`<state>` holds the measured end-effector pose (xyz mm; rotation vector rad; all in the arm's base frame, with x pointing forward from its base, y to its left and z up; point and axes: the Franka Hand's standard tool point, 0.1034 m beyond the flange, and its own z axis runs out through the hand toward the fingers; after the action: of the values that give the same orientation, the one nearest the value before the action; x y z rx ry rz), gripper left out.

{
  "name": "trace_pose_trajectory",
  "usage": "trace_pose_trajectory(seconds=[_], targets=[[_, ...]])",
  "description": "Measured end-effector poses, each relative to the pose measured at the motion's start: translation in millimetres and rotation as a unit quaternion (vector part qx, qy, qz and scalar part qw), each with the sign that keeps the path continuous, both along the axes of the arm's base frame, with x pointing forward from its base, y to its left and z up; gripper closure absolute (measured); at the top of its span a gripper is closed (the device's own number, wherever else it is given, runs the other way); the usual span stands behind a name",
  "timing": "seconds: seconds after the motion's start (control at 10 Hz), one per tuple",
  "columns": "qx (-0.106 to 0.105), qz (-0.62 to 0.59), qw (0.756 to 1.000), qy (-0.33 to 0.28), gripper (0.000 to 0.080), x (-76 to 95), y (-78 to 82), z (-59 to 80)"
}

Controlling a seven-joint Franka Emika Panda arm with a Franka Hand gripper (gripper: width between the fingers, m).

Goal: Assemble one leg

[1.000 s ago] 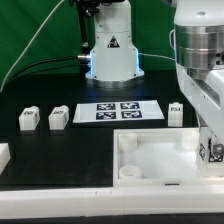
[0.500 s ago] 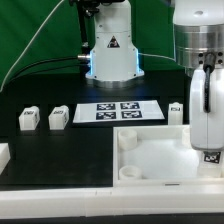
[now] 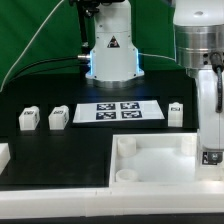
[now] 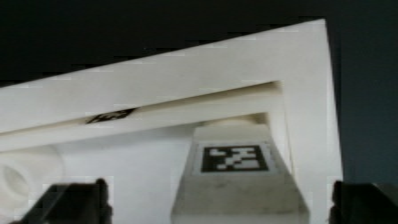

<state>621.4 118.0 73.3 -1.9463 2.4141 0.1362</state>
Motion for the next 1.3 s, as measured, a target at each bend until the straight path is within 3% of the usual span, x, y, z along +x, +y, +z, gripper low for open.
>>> trace_pose_trajectory(seconds=[0.1,0.2,0.5,1.0,1.3], targets=[[0.0,0.009,1.0,-0.001,0.0156,-0.1,-0.1,-0.2],[0.001,0.098,0.995,-0.005,0.0156,-1.5,-0.8,-1.8],[0.006,0.292,0.956,-0.022,0.015,-1.3,-4.5,-2.1],[0.004,0.556,0.83,-0.041,0.015,0.5,-7.4,-0.9],[0.002,0.688,0.725,-0.044,0.015,0.8,-10.4,-1.0]])
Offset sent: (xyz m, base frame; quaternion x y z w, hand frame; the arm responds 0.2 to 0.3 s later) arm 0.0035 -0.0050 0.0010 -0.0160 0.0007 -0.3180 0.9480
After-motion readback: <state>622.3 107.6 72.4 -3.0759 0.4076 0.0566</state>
